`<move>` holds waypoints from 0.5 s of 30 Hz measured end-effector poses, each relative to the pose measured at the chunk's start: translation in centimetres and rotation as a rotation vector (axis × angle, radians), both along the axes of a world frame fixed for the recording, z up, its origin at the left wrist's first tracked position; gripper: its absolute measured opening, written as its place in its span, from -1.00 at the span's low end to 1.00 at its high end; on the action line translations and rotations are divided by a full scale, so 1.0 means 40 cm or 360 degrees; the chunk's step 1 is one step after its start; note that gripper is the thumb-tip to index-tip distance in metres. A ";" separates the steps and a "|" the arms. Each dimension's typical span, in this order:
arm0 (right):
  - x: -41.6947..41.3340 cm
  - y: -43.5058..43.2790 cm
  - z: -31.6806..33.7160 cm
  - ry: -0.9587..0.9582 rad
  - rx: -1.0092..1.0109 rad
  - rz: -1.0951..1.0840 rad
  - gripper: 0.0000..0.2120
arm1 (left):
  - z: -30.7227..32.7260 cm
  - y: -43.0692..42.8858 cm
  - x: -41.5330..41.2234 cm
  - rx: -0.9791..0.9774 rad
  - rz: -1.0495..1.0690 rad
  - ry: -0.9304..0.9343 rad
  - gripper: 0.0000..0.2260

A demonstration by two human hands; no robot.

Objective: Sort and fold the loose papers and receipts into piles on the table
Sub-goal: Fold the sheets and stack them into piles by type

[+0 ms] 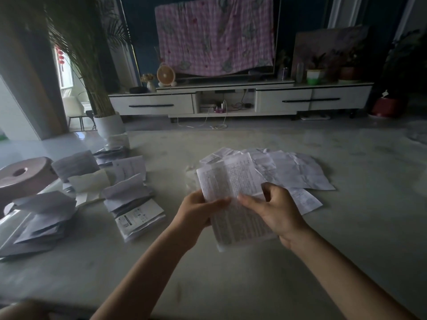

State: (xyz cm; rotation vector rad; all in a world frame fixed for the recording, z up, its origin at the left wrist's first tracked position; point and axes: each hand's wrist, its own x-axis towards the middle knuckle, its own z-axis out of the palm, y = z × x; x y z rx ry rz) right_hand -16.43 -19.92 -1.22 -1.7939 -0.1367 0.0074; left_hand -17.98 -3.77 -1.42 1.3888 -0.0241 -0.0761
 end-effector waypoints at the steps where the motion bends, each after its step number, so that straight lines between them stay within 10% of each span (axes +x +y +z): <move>1: -0.005 0.006 0.001 -0.0001 -0.0035 0.0003 -0.40 | -0.005 0.003 -0.002 0.0037 0.0059 0.0009 -0.88; 3: -0.005 0.006 -0.004 0.0013 -0.0010 0.0041 -0.31 | -0.006 0.007 -0.005 0.0095 0.0142 0.0013 -0.91; 7: -0.003 -0.001 -0.008 0.0080 0.0114 0.0165 -0.82 | -0.004 0.010 -0.011 0.0131 0.0146 0.0001 -0.93; 15: 0.006 -0.004 -0.015 0.0109 0.0132 0.0099 -0.81 | 0.006 0.021 -0.023 -0.0224 0.0070 0.0204 -0.83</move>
